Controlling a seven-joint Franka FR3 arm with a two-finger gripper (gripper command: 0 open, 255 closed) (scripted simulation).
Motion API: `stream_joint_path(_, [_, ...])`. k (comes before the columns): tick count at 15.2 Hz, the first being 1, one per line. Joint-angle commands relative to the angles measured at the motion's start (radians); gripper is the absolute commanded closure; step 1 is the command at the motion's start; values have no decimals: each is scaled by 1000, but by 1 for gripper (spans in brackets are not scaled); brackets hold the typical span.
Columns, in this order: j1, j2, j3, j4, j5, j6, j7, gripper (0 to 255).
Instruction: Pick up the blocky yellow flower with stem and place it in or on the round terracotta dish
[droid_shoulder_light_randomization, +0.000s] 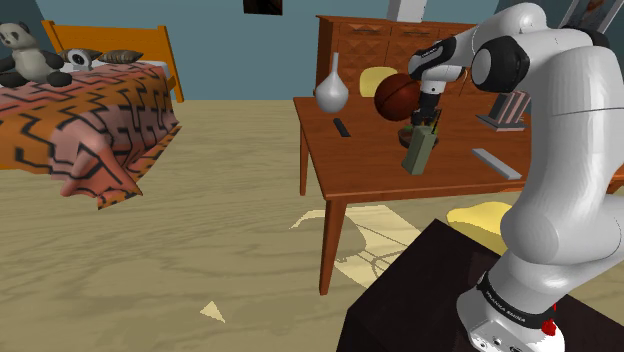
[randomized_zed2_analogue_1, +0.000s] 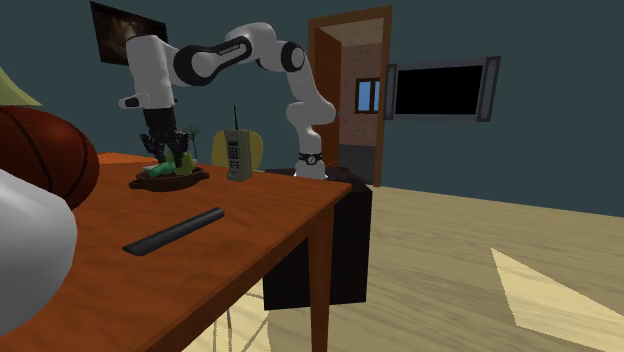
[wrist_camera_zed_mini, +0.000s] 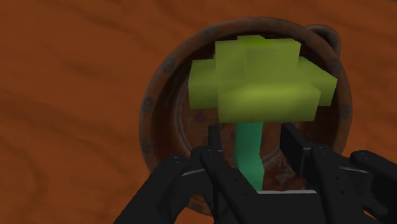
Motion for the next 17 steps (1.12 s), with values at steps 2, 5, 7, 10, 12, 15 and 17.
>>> stream_joint_path(2, [0,0,0,0,0,0,0,0])
stream_joint_path(5, [0,0,0,0,0,0,0,0])
stream_joint_path(7, [-2,-11,-3,51,-5,-61,4,0])
stream_joint_path(10, [-5,-16,-4,104,-7,-119,7,0])
stream_joint_path(12, [-5,-16,-4,104,-7,-119,7,0])
stream_joint_path(15, [-5,-16,-4,104,-7,-119,7,0])
stream_joint_path(17, [-5,-16,-4,104,-7,-119,7,0])
